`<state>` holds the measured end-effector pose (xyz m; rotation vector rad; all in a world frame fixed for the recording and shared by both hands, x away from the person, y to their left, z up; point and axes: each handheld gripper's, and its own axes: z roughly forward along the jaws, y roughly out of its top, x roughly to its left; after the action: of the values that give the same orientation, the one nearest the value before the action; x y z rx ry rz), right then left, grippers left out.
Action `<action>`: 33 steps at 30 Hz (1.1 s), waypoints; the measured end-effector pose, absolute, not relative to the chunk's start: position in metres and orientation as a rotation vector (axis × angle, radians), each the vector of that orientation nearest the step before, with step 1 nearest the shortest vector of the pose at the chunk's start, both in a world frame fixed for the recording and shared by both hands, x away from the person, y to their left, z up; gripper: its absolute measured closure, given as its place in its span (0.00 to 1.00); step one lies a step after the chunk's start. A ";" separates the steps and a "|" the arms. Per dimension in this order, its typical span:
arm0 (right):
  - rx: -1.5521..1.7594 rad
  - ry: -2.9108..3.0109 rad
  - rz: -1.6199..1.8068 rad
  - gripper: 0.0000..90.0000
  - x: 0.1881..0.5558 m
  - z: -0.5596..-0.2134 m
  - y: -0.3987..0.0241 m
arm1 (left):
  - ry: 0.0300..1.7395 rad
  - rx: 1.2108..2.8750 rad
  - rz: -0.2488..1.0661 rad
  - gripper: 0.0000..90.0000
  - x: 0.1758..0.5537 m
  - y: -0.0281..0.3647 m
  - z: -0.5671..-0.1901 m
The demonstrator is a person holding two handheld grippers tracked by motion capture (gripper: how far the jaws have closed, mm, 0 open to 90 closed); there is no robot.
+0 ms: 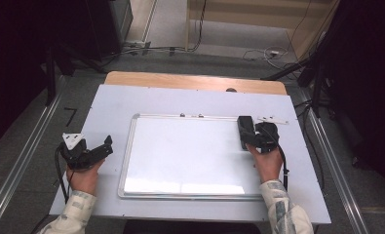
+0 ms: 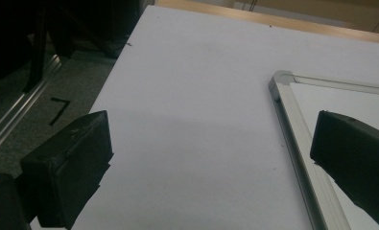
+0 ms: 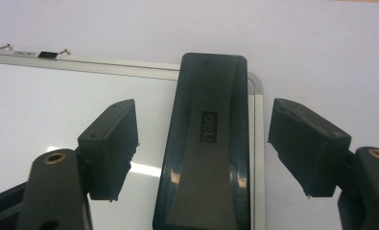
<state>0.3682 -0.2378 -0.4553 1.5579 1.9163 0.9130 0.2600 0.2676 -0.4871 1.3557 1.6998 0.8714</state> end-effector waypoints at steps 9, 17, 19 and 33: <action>1.536 1.916 0.951 0.27 0.356 -0.450 -0.246 | 1.702 1.359 0.869 0.01 0.261 0.266 -0.488; 1.520 1.916 0.943 0.27 0.348 -0.449 -0.250 | 1.703 1.361 0.867 0.01 0.261 0.267 -0.488; 1.524 1.915 0.954 0.26 0.346 -0.449 -0.252 | 1.702 1.360 0.867 0.01 0.262 0.266 -0.488; 1.490 1.917 0.982 0.25 0.330 -0.451 -0.268 | 1.700 1.361 0.867 0.01 0.262 0.266 -0.488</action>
<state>0.3298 -0.2684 -0.4509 1.4903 1.9166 0.9820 0.2618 0.2657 -0.4880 1.3612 1.6997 0.8670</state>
